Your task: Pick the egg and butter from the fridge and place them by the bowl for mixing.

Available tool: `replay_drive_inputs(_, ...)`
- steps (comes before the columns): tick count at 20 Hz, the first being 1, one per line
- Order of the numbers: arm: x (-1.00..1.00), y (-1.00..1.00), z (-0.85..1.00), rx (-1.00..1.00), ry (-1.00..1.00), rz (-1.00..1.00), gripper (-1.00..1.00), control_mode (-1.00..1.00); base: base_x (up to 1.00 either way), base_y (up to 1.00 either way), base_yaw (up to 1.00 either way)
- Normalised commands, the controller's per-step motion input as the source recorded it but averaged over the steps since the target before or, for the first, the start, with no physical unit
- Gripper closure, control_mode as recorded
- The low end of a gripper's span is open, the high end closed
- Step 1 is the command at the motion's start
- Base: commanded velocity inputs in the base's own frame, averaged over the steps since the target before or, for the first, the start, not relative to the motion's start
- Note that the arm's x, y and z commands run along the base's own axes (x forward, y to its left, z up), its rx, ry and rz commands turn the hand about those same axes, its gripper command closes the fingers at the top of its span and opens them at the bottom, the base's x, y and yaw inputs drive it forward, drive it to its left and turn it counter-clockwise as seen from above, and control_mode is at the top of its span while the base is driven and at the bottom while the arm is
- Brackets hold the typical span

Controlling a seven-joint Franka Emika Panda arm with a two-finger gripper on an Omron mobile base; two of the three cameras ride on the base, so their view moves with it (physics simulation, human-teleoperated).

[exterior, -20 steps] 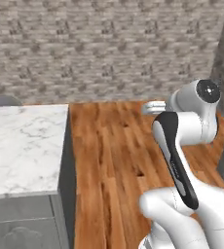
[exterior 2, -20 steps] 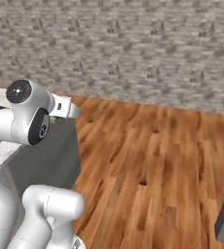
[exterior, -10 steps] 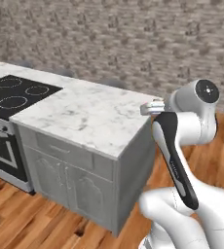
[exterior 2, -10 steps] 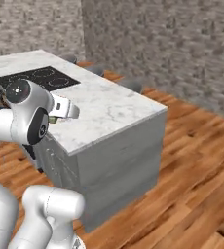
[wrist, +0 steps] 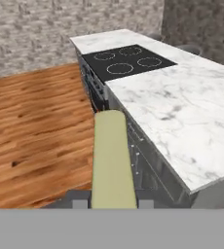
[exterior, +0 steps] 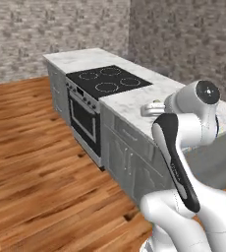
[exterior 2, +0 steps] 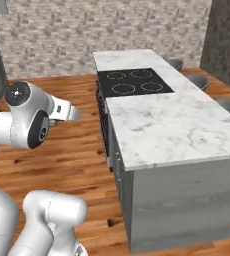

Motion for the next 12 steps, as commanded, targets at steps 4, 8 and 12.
replay_drive_inputs(4,0.0,0.0,0.0,0.0,0.0,0.0,1.0,1.0,0.18,0.0,0.78)
replay_drive_inputs(8,0.0,0.0,0.0,0.0,0.0,0.0,1.0,1.0,0.29,0.0,0.67)
replay_drive_inputs(12,0.0,0.0,0.0,0.0,0.0,0.0,1.0,1.0,0.4,0.0,0.56)
